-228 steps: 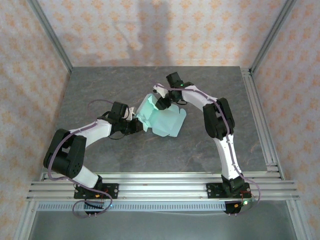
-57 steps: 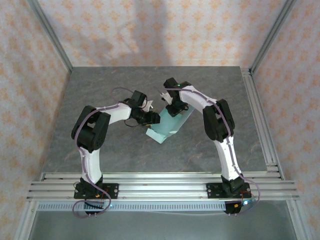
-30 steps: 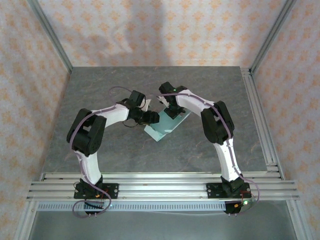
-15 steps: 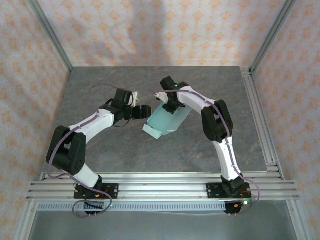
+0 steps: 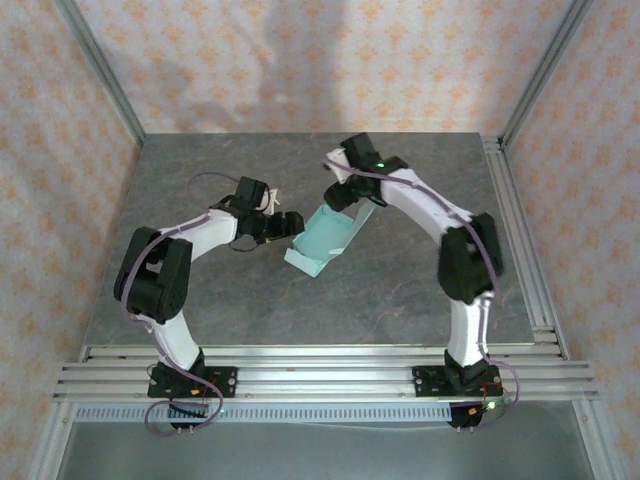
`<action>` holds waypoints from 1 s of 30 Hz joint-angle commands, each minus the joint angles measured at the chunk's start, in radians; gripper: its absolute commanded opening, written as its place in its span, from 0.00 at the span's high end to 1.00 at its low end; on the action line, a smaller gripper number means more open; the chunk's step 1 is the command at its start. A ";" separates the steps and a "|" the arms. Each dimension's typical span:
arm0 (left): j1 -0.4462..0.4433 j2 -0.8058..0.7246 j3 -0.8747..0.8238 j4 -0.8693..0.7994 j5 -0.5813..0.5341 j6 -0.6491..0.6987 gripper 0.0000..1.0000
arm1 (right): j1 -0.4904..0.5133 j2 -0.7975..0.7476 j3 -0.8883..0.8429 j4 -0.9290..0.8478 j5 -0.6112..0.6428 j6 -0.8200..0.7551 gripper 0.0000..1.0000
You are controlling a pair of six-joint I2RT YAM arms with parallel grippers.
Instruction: Fold the paper box
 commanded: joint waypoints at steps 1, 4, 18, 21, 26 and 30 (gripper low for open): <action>-0.011 0.040 0.063 0.000 0.066 -0.002 0.20 | -0.108 -0.219 -0.190 0.226 0.028 0.337 0.31; -0.030 0.069 0.098 -0.030 0.081 0.016 0.23 | -0.190 -0.339 -0.339 0.221 0.137 0.480 0.33; -0.106 0.089 0.065 -0.009 0.111 -0.014 0.35 | -0.218 -0.242 -0.680 0.469 -0.207 0.794 0.40; -0.123 0.068 0.019 0.029 0.104 -0.044 0.35 | -0.176 -0.140 -0.620 0.501 -0.241 0.818 0.40; -0.146 0.013 -0.059 0.103 0.084 -0.106 0.35 | -0.163 0.004 -0.526 0.567 -0.335 0.855 0.40; -0.182 -0.022 -0.101 0.156 0.058 -0.167 0.33 | -0.162 0.104 -0.393 0.529 -0.378 0.827 0.40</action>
